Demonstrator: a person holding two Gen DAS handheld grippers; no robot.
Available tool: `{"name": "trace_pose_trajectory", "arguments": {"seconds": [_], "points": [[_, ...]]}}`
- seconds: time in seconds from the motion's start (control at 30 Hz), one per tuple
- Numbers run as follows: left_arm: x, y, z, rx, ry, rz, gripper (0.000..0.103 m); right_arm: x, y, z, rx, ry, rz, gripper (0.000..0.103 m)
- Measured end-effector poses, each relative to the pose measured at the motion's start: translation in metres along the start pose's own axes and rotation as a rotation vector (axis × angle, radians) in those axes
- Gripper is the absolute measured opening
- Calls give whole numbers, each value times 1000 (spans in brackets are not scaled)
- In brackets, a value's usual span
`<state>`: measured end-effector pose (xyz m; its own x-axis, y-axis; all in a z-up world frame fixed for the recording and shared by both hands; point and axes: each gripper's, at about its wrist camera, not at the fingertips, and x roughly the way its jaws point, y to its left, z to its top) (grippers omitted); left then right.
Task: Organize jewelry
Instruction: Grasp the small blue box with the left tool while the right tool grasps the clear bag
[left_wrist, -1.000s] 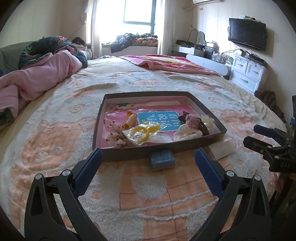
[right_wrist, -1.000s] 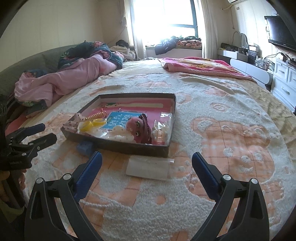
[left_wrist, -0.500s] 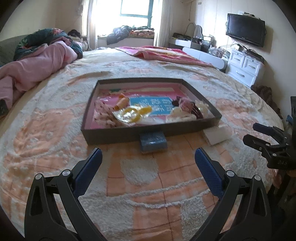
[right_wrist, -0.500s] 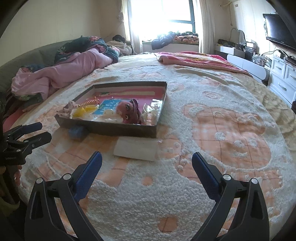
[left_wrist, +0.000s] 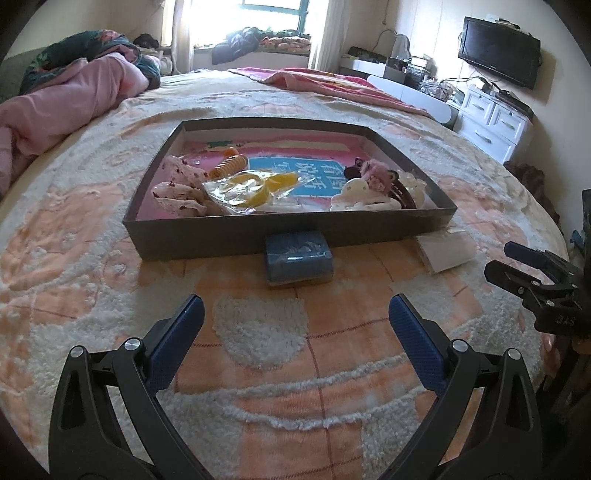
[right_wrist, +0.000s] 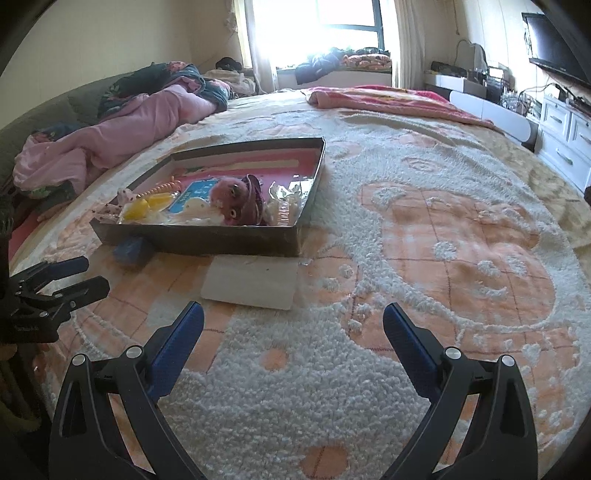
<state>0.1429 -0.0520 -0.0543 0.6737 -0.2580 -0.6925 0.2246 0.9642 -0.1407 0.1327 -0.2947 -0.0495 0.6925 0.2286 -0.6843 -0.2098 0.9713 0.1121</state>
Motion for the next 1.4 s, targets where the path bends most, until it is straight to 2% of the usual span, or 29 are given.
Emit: {"name": "trace_pose_trajectory", "arguments": {"seconds": [0.5,0.7,0.9,1.0,1.07,1.13,1.4], "points": [[24,8,15,-92,13,-33,92,38,3,15,64,62,68,95],[29,13,21,-116,30,-43,91,47,16,20,31,75,71,95],[36,10,24,-112,51,-43,75,54,27,21,-13,95,47,95],[39,10,25,-107,65,-33,62,59,29,21,-27,112,30,95],[40,11,25,-110,72,-30,46,61,30,21,-32,118,17,86],[40,14,26,-119,76,-39,41,61,29,21,-27,117,11,85],[34,17,21,-122,69,-60,40,54,23,19,-8,97,34,85]]}}
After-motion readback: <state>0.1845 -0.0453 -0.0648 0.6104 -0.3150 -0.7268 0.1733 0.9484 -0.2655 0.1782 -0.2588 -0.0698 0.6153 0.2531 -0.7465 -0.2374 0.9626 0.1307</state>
